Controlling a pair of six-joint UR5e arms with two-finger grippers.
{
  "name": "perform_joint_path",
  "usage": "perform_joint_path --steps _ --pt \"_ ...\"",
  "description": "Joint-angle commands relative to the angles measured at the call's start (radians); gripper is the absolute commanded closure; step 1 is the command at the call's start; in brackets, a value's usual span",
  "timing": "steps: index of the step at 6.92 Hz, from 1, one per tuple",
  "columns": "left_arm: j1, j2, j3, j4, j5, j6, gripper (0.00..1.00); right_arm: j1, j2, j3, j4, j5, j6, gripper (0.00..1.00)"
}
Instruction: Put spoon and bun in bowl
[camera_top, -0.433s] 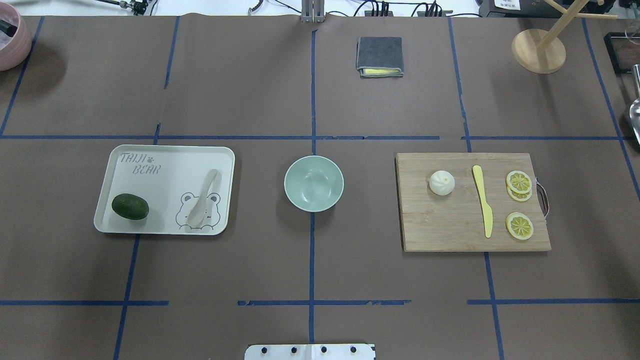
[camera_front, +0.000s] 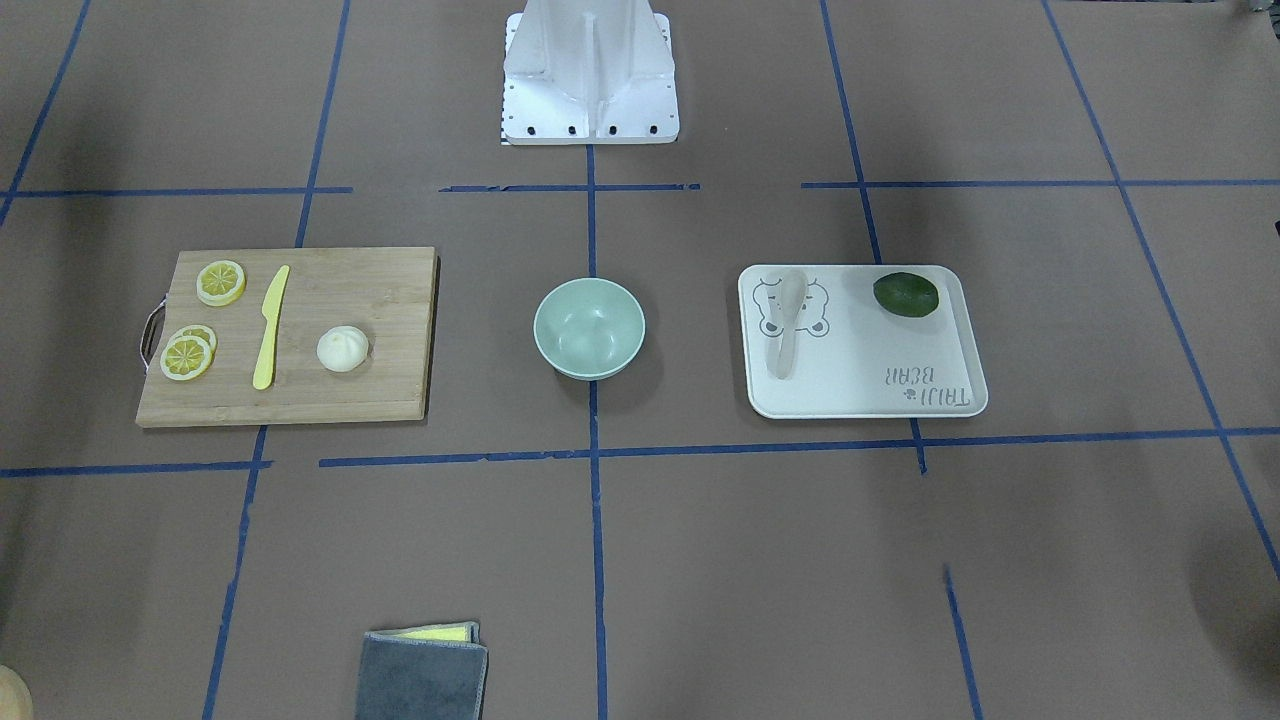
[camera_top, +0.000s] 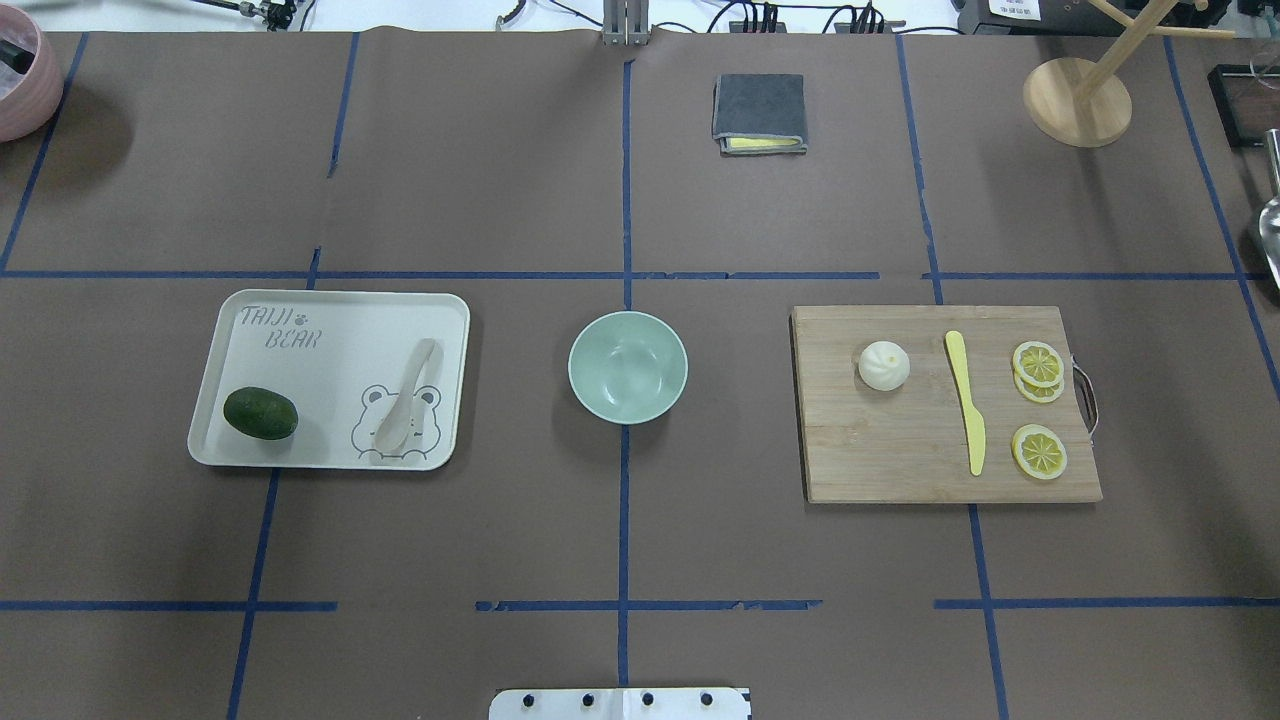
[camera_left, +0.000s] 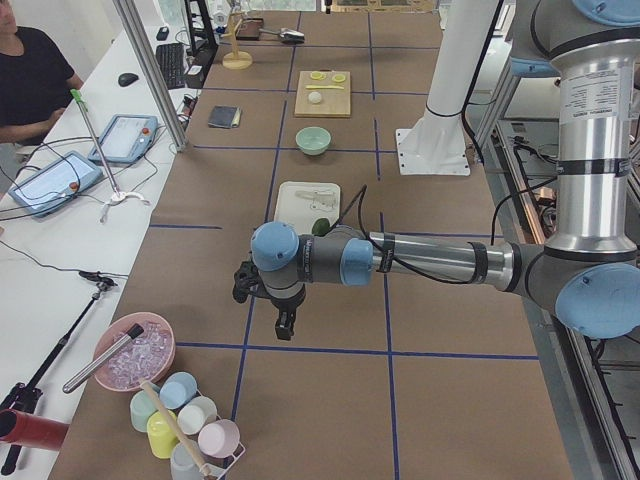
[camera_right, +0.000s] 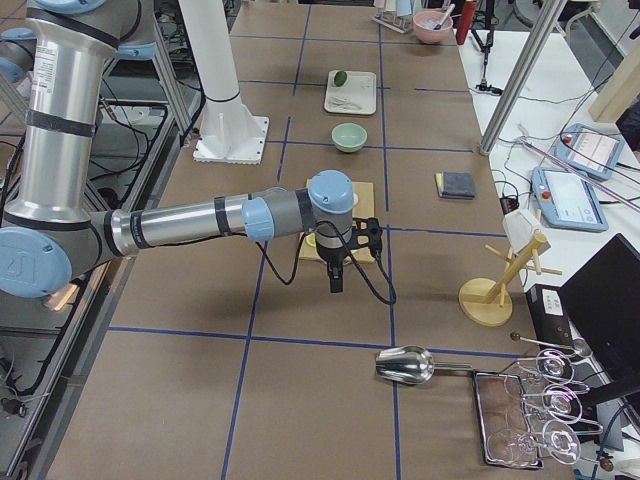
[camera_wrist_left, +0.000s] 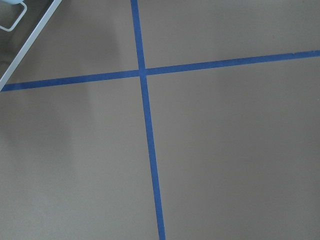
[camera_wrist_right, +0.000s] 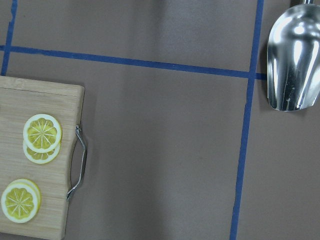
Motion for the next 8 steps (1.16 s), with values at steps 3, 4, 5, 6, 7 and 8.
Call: perform_joint_path --steps 3,4,5,6,7,8 --pt "0.001 -0.026 -0.026 -0.004 0.013 -0.010 0.00 0.000 0.002 0.000 0.004 0.000 0.002 0.00" --pt "0.002 -0.037 -0.004 -0.030 0.013 0.001 0.00 0.000 0.002 -0.001 0.006 0.019 0.003 0.00" --pt "0.001 -0.026 0.010 -0.071 0.000 0.001 0.00 0.000 0.004 0.000 0.006 0.032 0.002 0.00" --pt "0.007 -0.023 0.009 -0.085 -0.042 0.001 0.00 -0.003 0.005 0.002 0.004 0.036 0.003 0.00" --pt "0.031 -0.029 -0.006 -0.149 -0.095 -0.019 0.00 -0.011 0.005 0.000 0.028 0.043 0.008 0.00" --pt "0.052 -0.031 -0.008 -0.168 -0.147 -0.125 0.00 -0.020 0.004 -0.003 0.058 0.045 0.005 0.00"
